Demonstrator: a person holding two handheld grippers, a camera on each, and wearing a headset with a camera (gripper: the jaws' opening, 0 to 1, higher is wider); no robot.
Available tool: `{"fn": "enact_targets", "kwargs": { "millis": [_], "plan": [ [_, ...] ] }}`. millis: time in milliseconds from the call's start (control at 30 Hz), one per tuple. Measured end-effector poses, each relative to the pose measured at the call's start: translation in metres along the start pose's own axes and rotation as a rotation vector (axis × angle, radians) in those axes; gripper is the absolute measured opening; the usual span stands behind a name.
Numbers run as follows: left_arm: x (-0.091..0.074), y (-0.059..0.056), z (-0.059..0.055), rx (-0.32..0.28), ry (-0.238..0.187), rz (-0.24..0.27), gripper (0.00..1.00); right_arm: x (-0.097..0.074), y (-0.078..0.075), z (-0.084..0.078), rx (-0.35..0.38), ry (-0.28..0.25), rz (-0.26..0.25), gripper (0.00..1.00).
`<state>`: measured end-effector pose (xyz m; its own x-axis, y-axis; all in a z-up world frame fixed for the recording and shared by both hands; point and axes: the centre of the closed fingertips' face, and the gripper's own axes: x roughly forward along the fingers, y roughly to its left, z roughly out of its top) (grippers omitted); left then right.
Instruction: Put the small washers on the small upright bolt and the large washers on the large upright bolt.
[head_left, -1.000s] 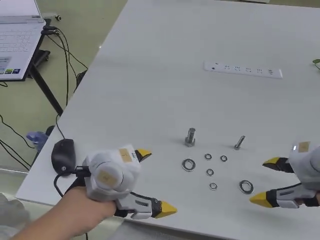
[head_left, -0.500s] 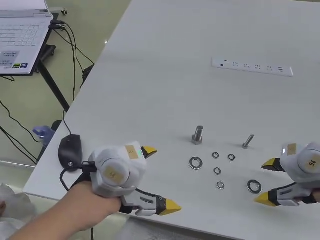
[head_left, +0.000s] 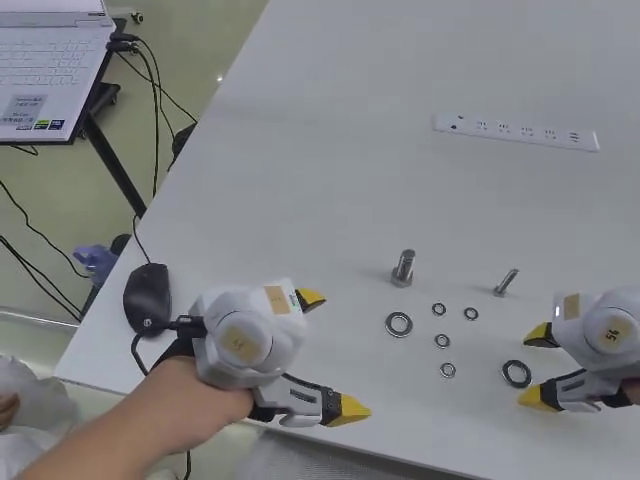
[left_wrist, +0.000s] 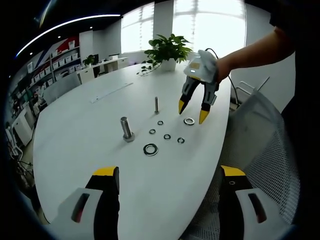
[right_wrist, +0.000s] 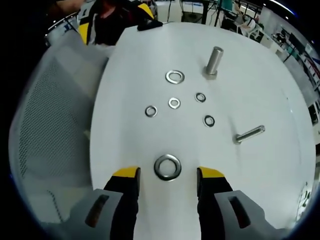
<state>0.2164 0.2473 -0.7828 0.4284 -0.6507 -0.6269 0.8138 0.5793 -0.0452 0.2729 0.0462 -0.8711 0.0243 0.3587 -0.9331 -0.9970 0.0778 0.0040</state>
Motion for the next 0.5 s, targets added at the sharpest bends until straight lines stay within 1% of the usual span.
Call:
{"fn": "enact_targets", "kwargs": {
  "millis": [133,300,333,400,500],
  "plan": [
    [-0.0011,-0.0008,-0.0005,-0.003,0.0,0.002,0.81,0.0032,0.0006,-0.0006,0.0,0.007,0.007,0.46],
    [-0.0016,-0.0018,-0.0019,-0.01,0.004,-0.009,0.8,0.0068,0.0017,-0.0012,-0.006,0.02,0.012,0.44],
    [-0.0018,-0.0013,-0.0021,-0.008,0.006,-0.007,0.8,0.0066,0.0007,-0.001,-0.011,0.02,0.007,0.43],
    [-0.0024,-0.0007,-0.0017,-0.004,0.007,-0.007,0.79,0.0062,0.0002,-0.0006,0.001,0.023,0.007,0.42],
    [-0.0027,-0.0008,-0.0011,-0.009,0.001,-0.008,0.78,0.0062,0.0004,-0.0016,-0.016,0.032,0.005,0.42]
  ]
}}
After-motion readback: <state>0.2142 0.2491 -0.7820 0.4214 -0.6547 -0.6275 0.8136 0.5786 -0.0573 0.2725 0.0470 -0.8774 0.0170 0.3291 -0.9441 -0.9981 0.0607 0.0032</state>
